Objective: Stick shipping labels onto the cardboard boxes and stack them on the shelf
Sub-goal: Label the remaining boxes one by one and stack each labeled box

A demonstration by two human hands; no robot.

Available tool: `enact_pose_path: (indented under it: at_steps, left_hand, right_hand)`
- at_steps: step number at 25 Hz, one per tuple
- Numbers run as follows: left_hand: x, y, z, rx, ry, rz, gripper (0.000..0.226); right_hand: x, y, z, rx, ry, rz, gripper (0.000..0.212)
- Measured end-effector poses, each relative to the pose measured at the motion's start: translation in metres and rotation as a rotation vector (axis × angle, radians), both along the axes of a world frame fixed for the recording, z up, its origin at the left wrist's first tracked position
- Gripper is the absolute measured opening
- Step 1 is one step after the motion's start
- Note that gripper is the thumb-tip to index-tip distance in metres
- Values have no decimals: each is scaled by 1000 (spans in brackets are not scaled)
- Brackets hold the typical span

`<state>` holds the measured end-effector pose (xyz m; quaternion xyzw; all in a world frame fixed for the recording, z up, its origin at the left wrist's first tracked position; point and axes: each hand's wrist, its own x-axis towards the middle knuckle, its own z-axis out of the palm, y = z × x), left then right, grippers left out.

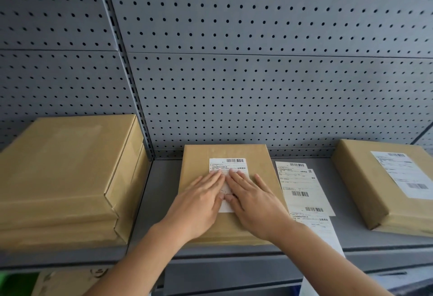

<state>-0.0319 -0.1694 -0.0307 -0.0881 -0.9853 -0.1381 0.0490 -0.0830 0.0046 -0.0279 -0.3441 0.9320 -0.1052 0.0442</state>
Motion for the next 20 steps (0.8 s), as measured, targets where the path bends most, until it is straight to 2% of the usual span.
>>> enact_pose_path:
  at_steps: [3,7,11,14,17,20]
  left_hand:
    - [1,-5,-1,0,3,38,57]
    - [3,-6,2,17,-28,81,59]
    - [6,-6,8,11,-77,117,62]
    - [13,-3,14,9,-64,112,63]
    - [29,10,16,-8,-36,27,63]
    - [42,15,8,-49,-83,-7,67]
  right_hand:
    - [-7,14,-3,2,-7,-73,86]
    - [-18,39,-8,19,-18,-180,65]
    - [-17,41,-7,18,-31,-183,66]
    - [-5,35,1,-39,-5,-131,67]
    - [21,24,3,-47,39,24,66]
    - [37,20,-9,-34,73,75,63]
